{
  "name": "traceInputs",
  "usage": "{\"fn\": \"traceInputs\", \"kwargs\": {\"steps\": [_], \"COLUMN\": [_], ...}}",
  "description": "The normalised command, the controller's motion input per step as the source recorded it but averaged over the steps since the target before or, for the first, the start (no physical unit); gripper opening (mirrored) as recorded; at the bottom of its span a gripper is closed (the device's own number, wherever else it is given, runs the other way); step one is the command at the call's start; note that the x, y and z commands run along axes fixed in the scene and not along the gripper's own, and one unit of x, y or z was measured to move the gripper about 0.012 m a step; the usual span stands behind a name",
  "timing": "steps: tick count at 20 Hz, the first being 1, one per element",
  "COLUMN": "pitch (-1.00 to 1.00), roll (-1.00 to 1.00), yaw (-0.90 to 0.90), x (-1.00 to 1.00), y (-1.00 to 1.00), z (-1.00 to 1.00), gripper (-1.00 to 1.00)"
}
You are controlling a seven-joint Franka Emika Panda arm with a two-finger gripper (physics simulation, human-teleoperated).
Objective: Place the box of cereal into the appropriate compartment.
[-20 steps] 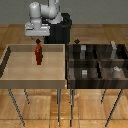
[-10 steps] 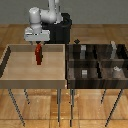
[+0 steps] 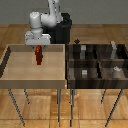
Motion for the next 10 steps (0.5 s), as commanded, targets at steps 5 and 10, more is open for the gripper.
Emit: {"fn": "traceInputs", "kwargs": {"steps": [5,10], "pitch": [0.00,0.00], "roll": [0.00,0.00], "yaw": [0.00,0.00], "x": [0.00,0.00], "y": [0.00,0.00], "z": [-0.60,0.00], "gripper": [-1.00,-1.00]}}
